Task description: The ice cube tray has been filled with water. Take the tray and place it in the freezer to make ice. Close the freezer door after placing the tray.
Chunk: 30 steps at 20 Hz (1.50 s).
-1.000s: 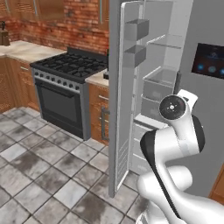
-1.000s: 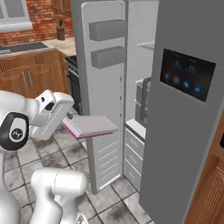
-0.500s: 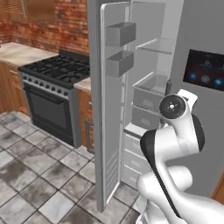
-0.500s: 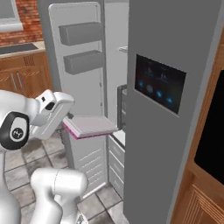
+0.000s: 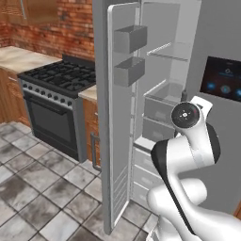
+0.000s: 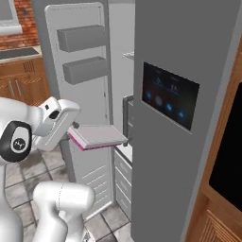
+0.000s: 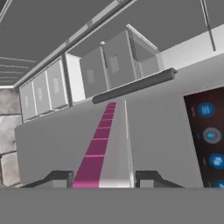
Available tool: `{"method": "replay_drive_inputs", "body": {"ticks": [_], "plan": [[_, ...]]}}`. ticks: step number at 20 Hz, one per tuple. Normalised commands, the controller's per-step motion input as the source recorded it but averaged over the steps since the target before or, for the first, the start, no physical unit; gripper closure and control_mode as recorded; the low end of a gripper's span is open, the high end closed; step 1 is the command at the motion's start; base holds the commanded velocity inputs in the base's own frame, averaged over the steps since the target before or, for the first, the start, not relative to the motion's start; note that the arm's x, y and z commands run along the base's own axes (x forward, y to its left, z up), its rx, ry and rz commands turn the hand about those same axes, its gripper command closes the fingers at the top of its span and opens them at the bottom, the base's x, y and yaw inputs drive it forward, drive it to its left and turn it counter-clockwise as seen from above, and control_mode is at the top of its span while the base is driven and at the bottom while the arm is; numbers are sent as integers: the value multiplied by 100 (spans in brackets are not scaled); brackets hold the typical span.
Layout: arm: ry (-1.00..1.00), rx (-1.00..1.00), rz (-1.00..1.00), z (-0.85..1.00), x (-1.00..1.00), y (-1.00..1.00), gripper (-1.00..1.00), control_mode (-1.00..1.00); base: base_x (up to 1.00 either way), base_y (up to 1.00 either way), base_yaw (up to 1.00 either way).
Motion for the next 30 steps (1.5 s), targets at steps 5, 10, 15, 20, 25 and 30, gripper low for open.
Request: {"method": "replay_drive_inputs", "body": {"ticks": [5, 10, 15, 20, 25, 30], "plan": [[0, 0, 0, 0, 0, 0, 100, 100, 36, 0, 0], [0, 0, 0, 0, 0, 0, 100, 100, 44, 20, 0], [0, 0, 0, 0, 0, 0, 100, 100, 46, 36, -3], [0, 0, 0, 0, 0, 0, 100, 100, 19, 7, -7], [0, 0, 0, 0, 0, 0, 100, 100, 19, 0, -10], [0, 0, 0, 0, 0, 0, 100, 100, 32, 2, -9]]}}
